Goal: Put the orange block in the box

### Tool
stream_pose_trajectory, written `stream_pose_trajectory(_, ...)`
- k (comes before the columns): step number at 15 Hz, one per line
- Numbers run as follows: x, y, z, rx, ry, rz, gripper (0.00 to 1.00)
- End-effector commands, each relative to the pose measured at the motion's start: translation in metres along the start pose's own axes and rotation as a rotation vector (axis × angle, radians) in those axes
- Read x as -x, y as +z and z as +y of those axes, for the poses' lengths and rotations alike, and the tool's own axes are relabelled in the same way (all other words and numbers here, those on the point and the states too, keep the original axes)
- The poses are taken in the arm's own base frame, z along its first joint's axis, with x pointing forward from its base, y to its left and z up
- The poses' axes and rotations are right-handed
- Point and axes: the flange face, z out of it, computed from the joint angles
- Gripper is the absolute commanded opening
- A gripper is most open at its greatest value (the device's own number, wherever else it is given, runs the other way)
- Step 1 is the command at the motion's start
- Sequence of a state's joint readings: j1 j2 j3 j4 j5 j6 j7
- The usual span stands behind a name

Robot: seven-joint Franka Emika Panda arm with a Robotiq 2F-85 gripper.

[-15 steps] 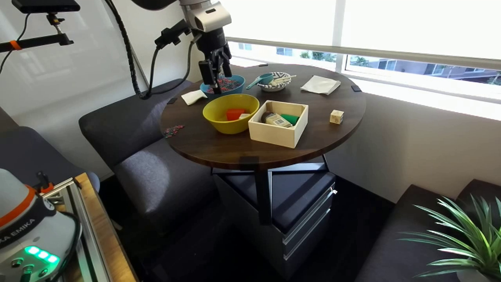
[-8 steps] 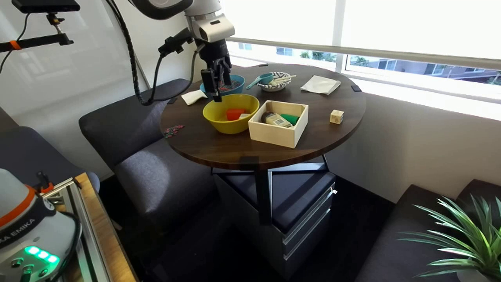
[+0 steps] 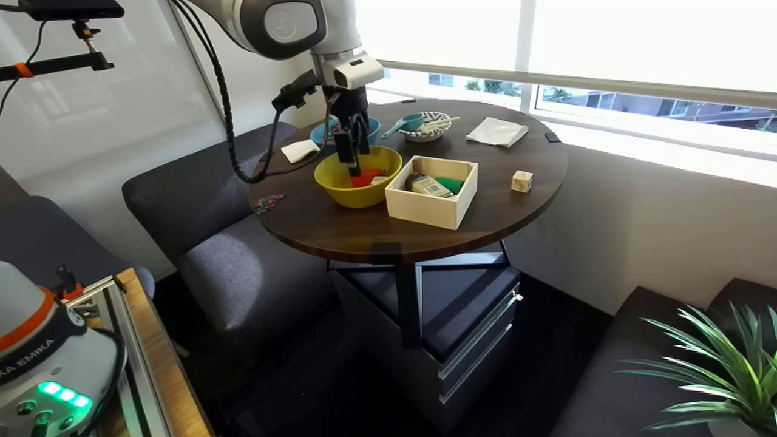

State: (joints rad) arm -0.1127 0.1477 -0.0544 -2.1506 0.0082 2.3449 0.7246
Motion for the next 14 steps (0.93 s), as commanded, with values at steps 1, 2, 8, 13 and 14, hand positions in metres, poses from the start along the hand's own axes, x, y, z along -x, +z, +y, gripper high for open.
stream_pose_trajectory(1,-0.004,0.019,-0.017,0.031,0.002,0.021,0.94)
stream_pose_trajectory(2,-0.002,0.024,-0.020,0.038,0.000,0.019,0.92)
stream_pose_trajectory(8,0.003,0.047,-0.031,0.066,0.004,0.004,0.53)
stream_pose_trajectory(13,-0.002,0.042,-0.029,0.067,0.031,0.027,0.24)
stream_pose_trajectory(14,-0.002,0.035,-0.028,0.057,0.038,0.039,0.18)
